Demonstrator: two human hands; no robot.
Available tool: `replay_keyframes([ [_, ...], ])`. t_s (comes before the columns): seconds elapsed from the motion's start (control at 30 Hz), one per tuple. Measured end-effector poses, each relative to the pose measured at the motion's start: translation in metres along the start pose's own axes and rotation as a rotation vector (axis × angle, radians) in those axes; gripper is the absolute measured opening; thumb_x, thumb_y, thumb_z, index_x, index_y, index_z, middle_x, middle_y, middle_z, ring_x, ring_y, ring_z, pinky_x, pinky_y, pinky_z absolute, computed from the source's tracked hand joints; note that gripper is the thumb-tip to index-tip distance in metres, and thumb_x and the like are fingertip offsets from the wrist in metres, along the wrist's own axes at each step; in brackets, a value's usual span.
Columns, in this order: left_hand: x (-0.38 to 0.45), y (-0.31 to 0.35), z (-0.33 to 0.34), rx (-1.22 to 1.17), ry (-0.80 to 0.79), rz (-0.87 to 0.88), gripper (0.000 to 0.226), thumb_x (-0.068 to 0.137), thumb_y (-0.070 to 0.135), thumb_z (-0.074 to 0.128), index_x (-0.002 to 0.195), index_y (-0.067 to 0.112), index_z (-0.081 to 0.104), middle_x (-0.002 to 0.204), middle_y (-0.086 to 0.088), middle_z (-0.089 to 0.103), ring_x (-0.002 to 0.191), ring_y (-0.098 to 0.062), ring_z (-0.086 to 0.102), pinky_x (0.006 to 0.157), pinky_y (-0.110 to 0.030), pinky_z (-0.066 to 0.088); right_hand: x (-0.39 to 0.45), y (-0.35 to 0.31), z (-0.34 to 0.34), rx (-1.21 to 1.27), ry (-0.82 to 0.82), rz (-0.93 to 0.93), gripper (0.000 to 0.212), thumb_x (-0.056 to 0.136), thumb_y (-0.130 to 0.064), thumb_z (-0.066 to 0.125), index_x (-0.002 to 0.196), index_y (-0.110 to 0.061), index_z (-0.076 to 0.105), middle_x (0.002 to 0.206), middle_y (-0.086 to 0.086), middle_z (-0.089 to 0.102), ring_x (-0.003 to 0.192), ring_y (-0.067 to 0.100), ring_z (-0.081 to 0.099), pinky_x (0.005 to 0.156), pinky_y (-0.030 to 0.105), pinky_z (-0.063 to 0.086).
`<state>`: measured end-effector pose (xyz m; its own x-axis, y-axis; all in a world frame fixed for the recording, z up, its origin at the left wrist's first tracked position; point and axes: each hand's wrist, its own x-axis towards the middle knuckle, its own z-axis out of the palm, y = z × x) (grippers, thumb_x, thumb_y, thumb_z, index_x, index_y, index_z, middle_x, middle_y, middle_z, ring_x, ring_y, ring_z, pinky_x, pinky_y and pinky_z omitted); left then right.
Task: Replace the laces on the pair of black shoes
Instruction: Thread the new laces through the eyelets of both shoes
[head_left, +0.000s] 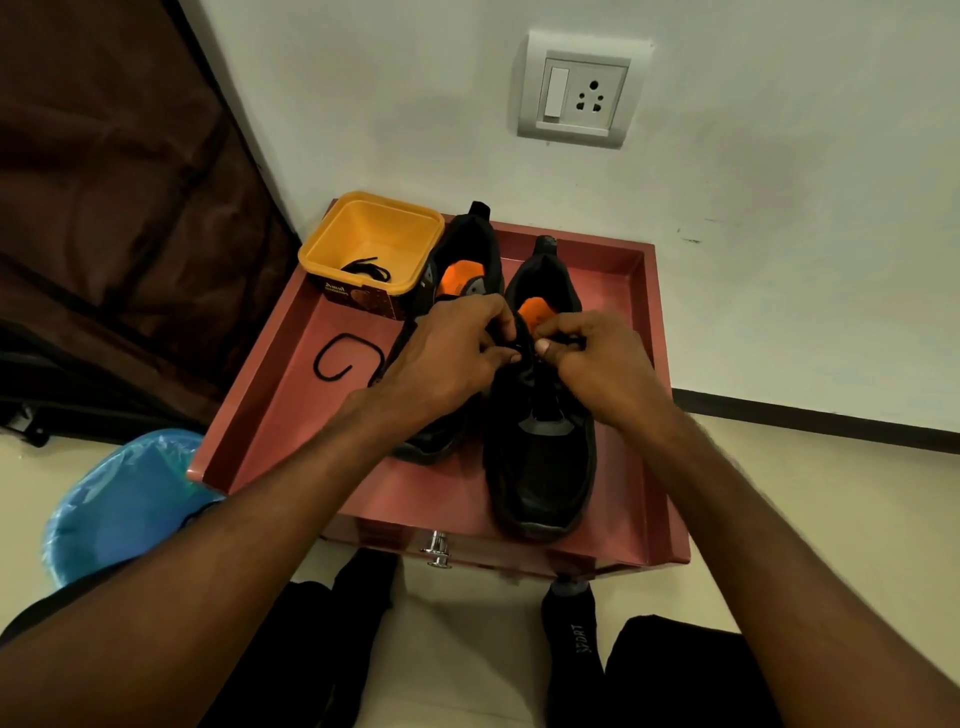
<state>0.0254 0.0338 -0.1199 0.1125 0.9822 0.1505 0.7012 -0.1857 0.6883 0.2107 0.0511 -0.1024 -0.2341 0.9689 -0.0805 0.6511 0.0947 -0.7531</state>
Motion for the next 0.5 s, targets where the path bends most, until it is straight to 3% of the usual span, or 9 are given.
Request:
replay_keyframes([
  [0.13,-0.004,0.008,0.0,-0.012,0.053,0.062,0.007,0.092,0.016,0.076,0.096,0.016,0.07,0.091,0.007,0.07,0.082,-0.002,0.066,0.071,-0.021,0.056,0.002,-0.001,-0.006,0.017,-0.068,0.009,0.021,0.102,-0.018,0.061,0.114,-0.024,0.076,0.098,-0.005,0.075,0.089,0.018,0.072,0.082,0.034,0.06],
  [0.17,-0.005,0.009,0.0,0.0,0.055,0.087,0.005,0.092,0.014,0.075,0.094,0.016,0.07,0.09,0.007,0.07,0.082,-0.003,0.066,0.071,-0.023,0.056,0.002,-0.001,-0.008,0.011,-0.083,-0.007,0.022,0.101,-0.018,0.063,0.119,-0.025,0.075,0.1,-0.006,0.074,0.089,0.016,0.071,0.082,0.034,0.061],
  [0.23,-0.003,0.007,-0.002,0.031,0.065,0.077,0.007,0.093,0.013,0.073,0.091,0.018,0.068,0.087,0.006,0.068,0.078,-0.007,0.064,0.07,-0.035,0.058,0.0,-0.001,-0.012,-0.025,-0.122,-0.049,0.033,0.098,-0.024,0.069,0.131,-0.028,0.067,0.103,-0.015,0.067,0.088,0.004,0.065,0.077,0.024,0.054],
  [0.3,0.0,0.01,-0.008,-0.01,0.097,0.029,0.012,0.094,0.01,0.068,0.089,0.019,0.064,0.085,0.003,0.066,0.077,-0.014,0.065,0.069,-0.047,0.058,-0.002,0.001,-0.017,-0.118,-0.132,-0.063,0.049,0.093,-0.035,0.075,0.139,-0.03,0.059,0.112,-0.014,0.064,0.095,0.004,0.062,0.077,0.019,0.048],
  [0.33,0.002,0.014,-0.014,-0.147,0.117,-0.003,0.013,0.097,0.008,0.065,0.09,0.018,0.061,0.086,0.0,0.068,0.081,-0.019,0.067,0.07,-0.049,0.059,-0.002,0.002,-0.019,-0.167,-0.122,-0.064,0.055,0.091,-0.04,0.077,0.142,-0.031,0.057,0.121,-0.01,0.065,0.102,0.008,0.063,0.081,0.021,0.048],
  [0.43,0.005,0.03,-0.04,-0.98,0.12,-0.113,0.01,0.109,0.013,0.046,0.1,0.017,0.048,0.093,-0.016,0.07,0.089,-0.034,0.072,0.067,-0.038,0.058,-0.002,0.004,-0.021,-0.187,-0.114,-0.074,0.061,0.089,-0.045,0.078,0.143,-0.029,0.056,0.139,-0.002,0.063,0.125,0.016,0.061,0.095,0.029,0.047],
  [0.5,0.008,0.028,-0.047,-1.08,0.165,-0.19,0.011,0.111,0.016,0.041,0.102,0.017,0.046,0.081,-0.009,0.065,0.075,-0.026,0.067,0.061,-0.032,0.049,-0.001,0.005,-0.021,-0.217,-0.112,-0.097,0.063,0.088,-0.047,0.078,0.144,-0.028,0.056,0.14,-0.001,0.063,0.127,0.018,0.061,0.101,0.034,0.05],
])
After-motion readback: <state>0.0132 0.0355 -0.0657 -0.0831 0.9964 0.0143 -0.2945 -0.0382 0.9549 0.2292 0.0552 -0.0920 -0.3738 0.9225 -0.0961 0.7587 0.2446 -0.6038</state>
